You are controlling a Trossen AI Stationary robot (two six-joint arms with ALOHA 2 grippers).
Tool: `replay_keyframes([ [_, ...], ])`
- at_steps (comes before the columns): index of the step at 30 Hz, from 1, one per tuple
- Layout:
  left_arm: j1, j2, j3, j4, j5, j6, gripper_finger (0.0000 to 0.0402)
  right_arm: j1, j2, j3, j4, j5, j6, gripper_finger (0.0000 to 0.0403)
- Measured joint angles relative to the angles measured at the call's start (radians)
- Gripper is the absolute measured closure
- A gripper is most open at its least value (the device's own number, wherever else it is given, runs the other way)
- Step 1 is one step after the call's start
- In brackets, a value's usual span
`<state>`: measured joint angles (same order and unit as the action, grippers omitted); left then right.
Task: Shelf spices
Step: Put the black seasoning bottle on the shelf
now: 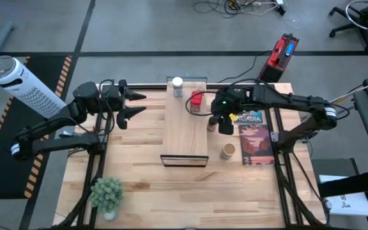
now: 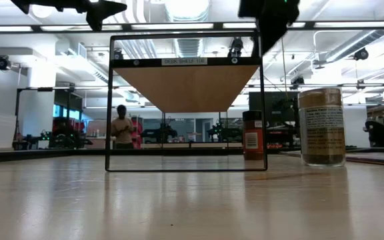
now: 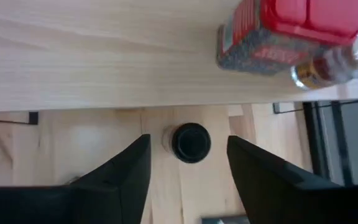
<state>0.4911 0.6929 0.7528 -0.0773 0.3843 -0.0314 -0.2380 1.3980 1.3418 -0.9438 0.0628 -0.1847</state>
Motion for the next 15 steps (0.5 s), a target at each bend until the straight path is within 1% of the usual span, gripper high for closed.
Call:
replay_keyframes([
  [3, 0.0, 0.004, 0.0, 0.005, -0.002, 0.0, 0.0189, -0.034, -0.028, -0.118, 0.068, -0.075, -0.018, 0.0178],
  [5, 0.0, 0.009, 0.0, 0.014, -0.005, 0.0, 0.0191, -0.038, -0.029, -0.177, 0.133, -0.139, -0.028, 0.0164],
  [6, 0.0, 0.013, 0.0, 0.024, -0.006, 0.0, 0.0192, -0.038, -0.028, -0.201, 0.15, -0.154, -0.044, 0.0156],
  [9, 0.0, 0.024, 0.0, 0.033, -0.007, 0.0, 0.0193, -0.04, -0.009, -0.248, 0.212, -0.13, -0.099, 0.0134],
  [11, 0.0, 0.033, 0.0, 0.033, -0.008, -0.001, 0.0193, -0.044, -0.004, -0.266, 0.265, -0.115, -0.104, 0.0122],
  [15, 0.0, 0.044, 0.0, 0.032, -0.008, -0.003, 0.0192, -0.059, -0.005, -0.28, 0.318, -0.128, -0.103, 0.0104],
])
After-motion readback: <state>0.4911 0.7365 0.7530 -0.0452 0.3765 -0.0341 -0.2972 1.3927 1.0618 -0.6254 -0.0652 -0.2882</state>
